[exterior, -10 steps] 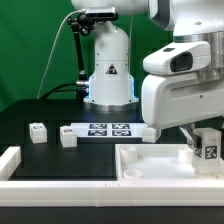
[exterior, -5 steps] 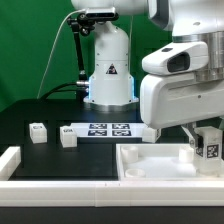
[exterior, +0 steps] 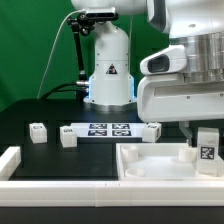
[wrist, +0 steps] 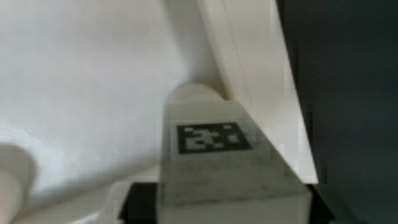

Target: Assemble one leg

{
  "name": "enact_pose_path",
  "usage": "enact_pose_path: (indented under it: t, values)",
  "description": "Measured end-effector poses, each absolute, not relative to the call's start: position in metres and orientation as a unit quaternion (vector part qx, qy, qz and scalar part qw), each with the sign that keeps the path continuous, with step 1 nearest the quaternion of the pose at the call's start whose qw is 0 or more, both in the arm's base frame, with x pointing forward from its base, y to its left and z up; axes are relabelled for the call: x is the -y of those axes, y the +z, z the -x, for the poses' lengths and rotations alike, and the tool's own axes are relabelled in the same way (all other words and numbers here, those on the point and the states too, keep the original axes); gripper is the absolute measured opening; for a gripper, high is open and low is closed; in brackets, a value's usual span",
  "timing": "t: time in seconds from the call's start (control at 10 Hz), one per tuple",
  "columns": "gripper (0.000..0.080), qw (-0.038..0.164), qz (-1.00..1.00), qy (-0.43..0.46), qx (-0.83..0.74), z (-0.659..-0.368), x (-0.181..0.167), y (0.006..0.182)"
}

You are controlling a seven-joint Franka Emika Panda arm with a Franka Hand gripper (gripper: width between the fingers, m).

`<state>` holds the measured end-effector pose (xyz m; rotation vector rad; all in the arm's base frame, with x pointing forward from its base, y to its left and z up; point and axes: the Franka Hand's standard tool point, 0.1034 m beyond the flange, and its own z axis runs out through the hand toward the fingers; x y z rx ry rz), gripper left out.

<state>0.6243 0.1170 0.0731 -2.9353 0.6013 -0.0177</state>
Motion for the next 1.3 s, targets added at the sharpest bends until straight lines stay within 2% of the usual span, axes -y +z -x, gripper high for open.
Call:
enact_pose_path:
  t: [0.4,0.7,0.8,0.9,1.0,1.1,1.2,1.3]
  values:
    - [0.0294,0.075,0.891,-0.012,-0.448,-0.6246,-0.1169,0.073]
    - [0.0294,0.081,0.828,0.003,-0.555,-0.6236,-0.1177,0.0726]
    - [0.0294,0.081,0.833,0.002,-0.547,-0.6237,-0.1175,0.0726]
    - [0.0384,0.081,0.846,0.001,-0.527,-0.6238,-0.1177,0.0728]
    - [0.0534,0.079,0.854,0.005,-0.514,-0.6247,-0.1186,0.075]
    - [0.0534,0.076,0.881,0.004,-0.467,-0.6251,-0.1186,0.0763]
    - [0.0622,0.072,0.914,0.0,-0.399,-0.626,-0.1199,0.0783]
    - [0.0642,0.072,0.934,-0.005,-0.351,-0.6267,-0.1224,0.0793]
